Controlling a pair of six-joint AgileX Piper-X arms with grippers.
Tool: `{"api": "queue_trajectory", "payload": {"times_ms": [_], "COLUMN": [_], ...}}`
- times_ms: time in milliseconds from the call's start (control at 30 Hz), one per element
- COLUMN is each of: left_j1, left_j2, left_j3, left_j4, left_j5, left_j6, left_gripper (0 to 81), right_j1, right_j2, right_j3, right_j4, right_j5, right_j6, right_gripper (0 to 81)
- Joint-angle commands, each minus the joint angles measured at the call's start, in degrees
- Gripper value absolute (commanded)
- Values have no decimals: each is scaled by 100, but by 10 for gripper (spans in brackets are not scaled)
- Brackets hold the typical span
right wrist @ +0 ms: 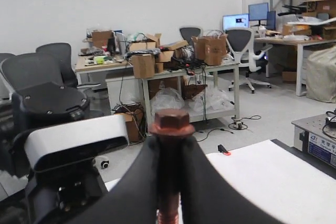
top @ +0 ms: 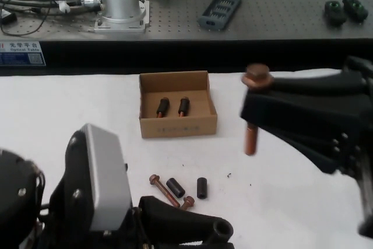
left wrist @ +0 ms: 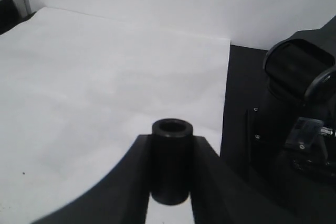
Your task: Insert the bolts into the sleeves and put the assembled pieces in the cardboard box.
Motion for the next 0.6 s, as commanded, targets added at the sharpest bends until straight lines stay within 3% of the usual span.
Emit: {"api": "queue_trajectory", "payload": {"times_ms": [0, 233, 433, 567], "left_j1": [9, 9, 9, 9], "left_j2": [-9, -9, -9, -9], "left_j3": [119, 275, 275, 275], "left_j4": [-716, -1341, -1799, -2028], "left_j5": [145, -74, -213, -213], "left_j6": [-105, -103, -209, -366], "left_gripper": [6, 6, 6, 6], "right_j1": [16, 298, 777, 820], "right_j2": [361, 397, 397, 397], "right_j3": [-27, 39, 39, 39], "right_j4": [-845, -965, -808, -539], "right_j5": [-210, -613, -222, -117], "right_j6": [244, 234, -100, -295], "right_gripper": [37, 37, 37, 37]}}
